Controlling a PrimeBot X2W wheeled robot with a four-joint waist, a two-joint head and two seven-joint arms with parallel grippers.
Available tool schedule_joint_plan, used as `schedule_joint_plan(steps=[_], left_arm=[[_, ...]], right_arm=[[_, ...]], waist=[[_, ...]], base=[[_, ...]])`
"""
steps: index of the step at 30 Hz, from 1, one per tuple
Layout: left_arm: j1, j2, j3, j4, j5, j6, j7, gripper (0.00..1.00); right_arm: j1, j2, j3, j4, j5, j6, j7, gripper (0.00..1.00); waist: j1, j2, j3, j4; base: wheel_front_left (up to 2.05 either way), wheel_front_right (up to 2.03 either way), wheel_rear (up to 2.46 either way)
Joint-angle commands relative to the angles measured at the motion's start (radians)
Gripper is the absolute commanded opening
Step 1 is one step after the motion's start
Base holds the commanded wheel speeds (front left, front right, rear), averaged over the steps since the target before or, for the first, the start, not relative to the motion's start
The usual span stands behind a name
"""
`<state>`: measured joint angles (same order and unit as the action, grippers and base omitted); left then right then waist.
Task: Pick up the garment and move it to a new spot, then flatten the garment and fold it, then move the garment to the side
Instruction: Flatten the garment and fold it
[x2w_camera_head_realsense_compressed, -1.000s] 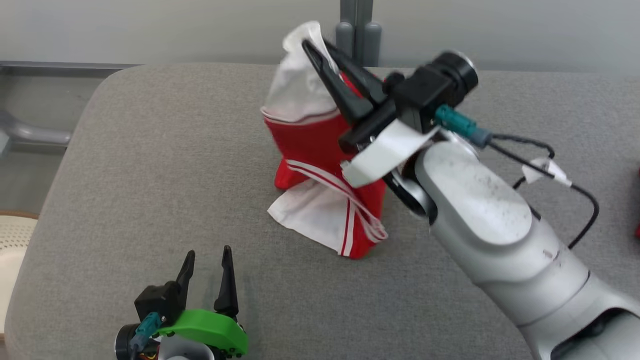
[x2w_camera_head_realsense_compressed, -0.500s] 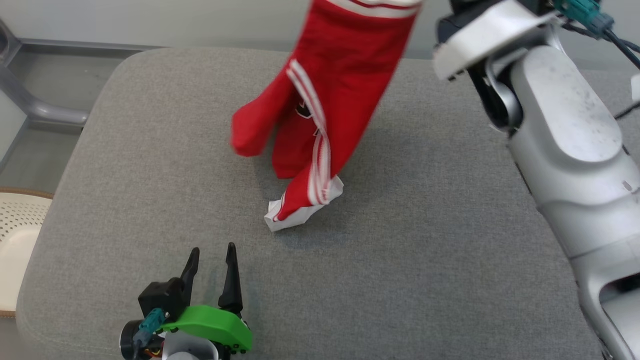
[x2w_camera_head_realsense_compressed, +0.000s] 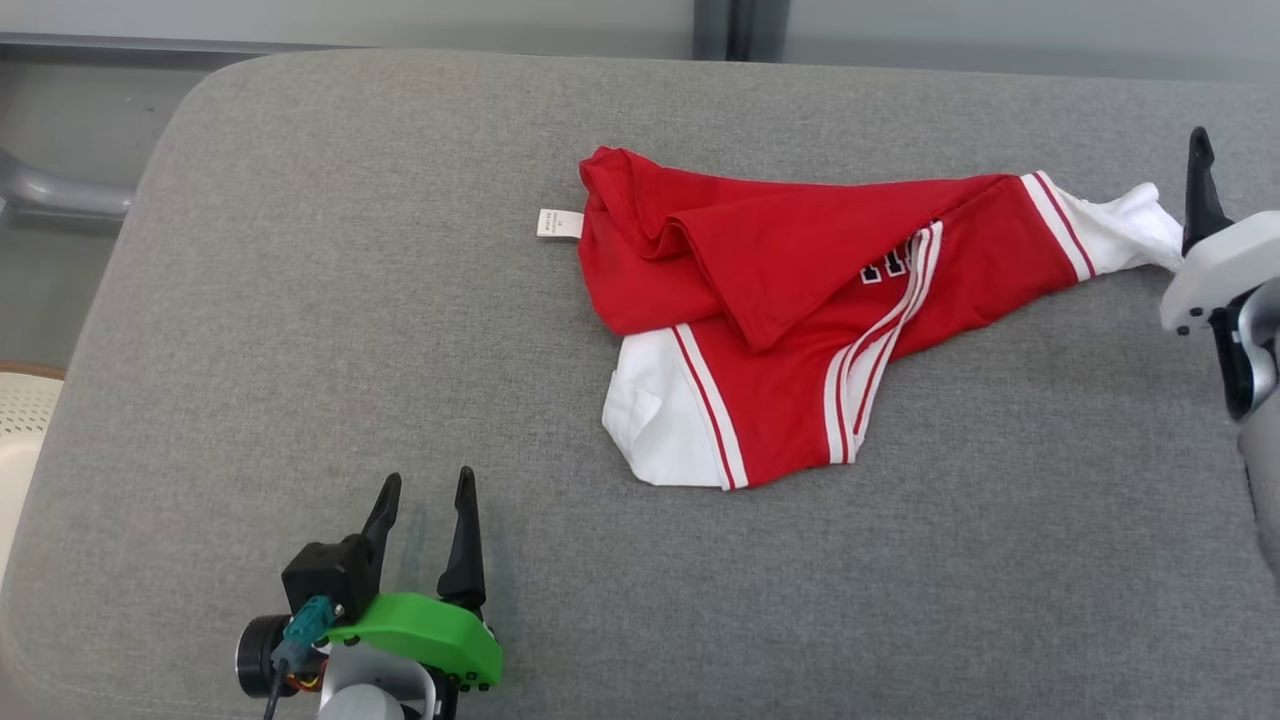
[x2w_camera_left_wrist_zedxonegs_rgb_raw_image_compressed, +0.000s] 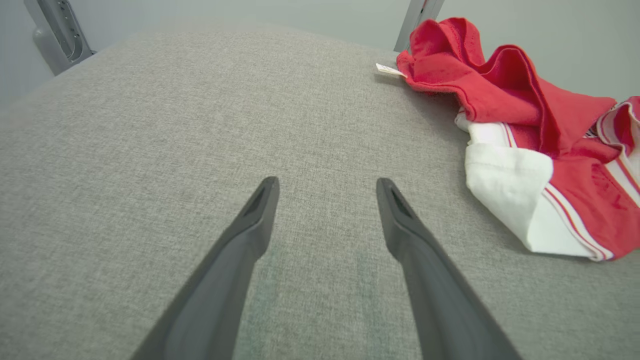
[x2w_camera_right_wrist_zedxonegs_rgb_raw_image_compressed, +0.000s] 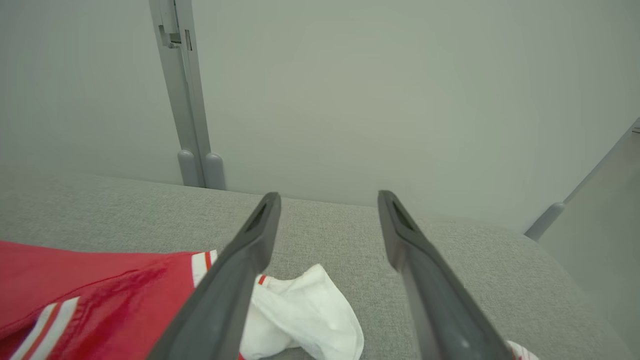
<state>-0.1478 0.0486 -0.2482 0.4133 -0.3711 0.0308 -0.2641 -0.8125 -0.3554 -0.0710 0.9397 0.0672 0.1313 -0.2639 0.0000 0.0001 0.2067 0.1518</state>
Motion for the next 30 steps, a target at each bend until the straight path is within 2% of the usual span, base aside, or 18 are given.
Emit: schedule_joint_plan(steps=[1, 6, 11, 15, 24, 30], left_arm=[[-0.015, 0.004, 0.005, 0.004, 0.007, -0.005, 0.0, 1.0], [-0.003, 0.004, 0.002, 0.01, 0.007, -0.007, 0.0, 1.0], [0.01, 0.004, -0.006, 0.02, -0.001, -0.011, 0.0, 1.0], [0.019, 0.004, -0.01, 0.021, -0.011, -0.01, 0.0, 1.0], [0.011, 0.004, -0.03, 0.014, -0.029, -0.005, 0.0, 1.0], [-0.002, 0.004, -0.042, 0.005, -0.04, 0.003, 0.0, 1.0]], right_arm=[[0.022, 0.032, 0.003, -0.031, -0.02, -0.001, 0.0, 1.0], [0.079, 0.117, 0.078, -0.147, -0.008, -0.001, 0.0, 1.0], [0.157, 0.191, 0.289, -0.239, 0.079, -0.001, 0.0, 1.0], [0.206, 0.214, 0.477, -0.273, 0.161, -0.001, 0.0, 1.0], [0.232, 0.227, 0.83, -0.242, 0.336, -0.001, 0.0, 1.0], [0.191, 0.239, 0.949, -0.142, 0.397, -0.001, 0.0, 1.0]], waist=[[0.0, -0.0001, -0.004, -0.016], [0.0, -0.0001, -0.029, -0.036], [0.0, -0.0001, -0.053, -0.035], [0.0, -0.0001, -0.06, -0.017], [0.0, -0.0001, -0.029, 0.057], [0.0, -0.0001, 0.001, 0.102]], base=[[0.0, 0.0, 0.0], [0.0, 0.0, 0.0], [0.0, 0.0, 0.0], [0.0, 0.0, 0.0], [0.0, 0.0, 0.0], [0.0, 0.0, 0.0]])
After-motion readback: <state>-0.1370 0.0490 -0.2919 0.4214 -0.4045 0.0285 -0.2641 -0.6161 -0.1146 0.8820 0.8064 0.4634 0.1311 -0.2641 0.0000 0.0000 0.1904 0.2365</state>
